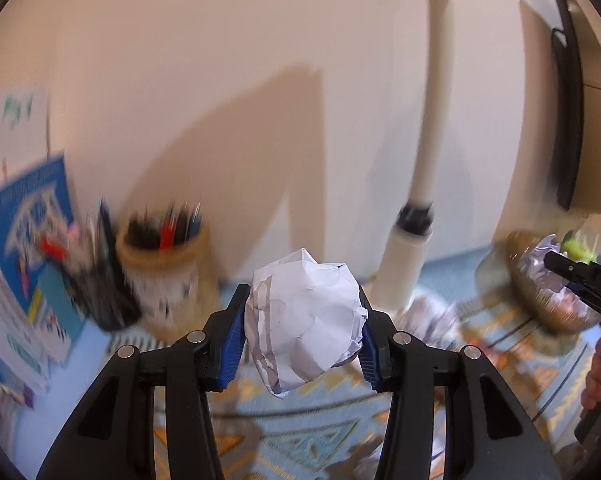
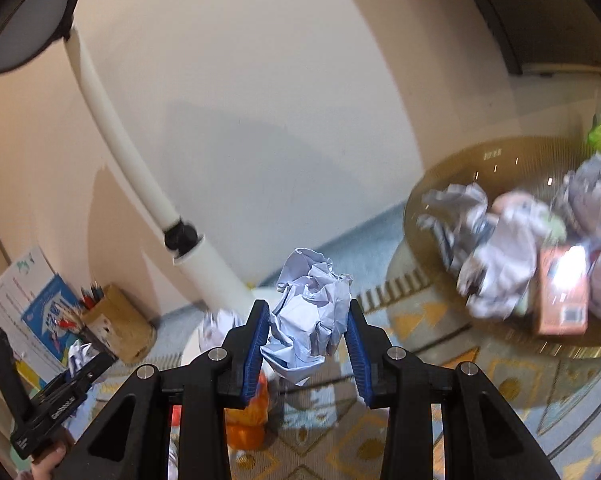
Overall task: Organize objects
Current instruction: 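Carry both paper balls to the amber glass bowl and open both tools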
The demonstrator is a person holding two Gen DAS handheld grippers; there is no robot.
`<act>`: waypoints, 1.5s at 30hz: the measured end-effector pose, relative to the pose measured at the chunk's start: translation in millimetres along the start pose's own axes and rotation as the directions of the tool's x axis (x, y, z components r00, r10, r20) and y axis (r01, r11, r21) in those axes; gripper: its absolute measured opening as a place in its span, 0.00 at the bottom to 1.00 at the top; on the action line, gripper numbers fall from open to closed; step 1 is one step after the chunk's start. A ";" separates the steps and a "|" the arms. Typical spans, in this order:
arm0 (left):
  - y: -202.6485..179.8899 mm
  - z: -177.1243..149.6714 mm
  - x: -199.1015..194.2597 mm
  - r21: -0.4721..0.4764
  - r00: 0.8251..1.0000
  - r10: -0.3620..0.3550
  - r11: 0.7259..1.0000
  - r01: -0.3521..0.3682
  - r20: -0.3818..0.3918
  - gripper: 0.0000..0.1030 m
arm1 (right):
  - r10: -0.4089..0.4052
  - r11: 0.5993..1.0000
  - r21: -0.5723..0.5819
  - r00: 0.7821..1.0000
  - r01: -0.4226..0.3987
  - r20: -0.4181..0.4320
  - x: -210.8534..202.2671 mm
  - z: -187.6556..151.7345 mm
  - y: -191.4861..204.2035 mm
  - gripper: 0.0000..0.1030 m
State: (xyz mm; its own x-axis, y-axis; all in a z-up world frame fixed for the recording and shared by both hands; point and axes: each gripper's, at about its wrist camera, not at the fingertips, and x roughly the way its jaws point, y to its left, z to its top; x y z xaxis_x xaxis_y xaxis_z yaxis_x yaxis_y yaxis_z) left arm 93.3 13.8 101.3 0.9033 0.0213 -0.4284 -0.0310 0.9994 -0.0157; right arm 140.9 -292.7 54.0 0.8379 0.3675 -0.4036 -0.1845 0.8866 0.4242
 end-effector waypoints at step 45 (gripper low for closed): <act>-273.4 38.7 21.0 0.293 0.929 -0.336 0.883 0.368 -0.153 0.99 | -0.319 0.926 0.169 0.939 0.338 -0.127 -63.7 122.4 -171.1 1.00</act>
State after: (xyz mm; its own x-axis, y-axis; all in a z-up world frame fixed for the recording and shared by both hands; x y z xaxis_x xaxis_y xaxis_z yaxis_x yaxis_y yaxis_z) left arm 137.3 -258.0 131.5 0.7842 -0.3203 -0.5315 0.4300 0.8980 0.0934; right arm 182.0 -502.1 106.3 0.7802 0.0978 -0.6178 0.1992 0.8974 0.3937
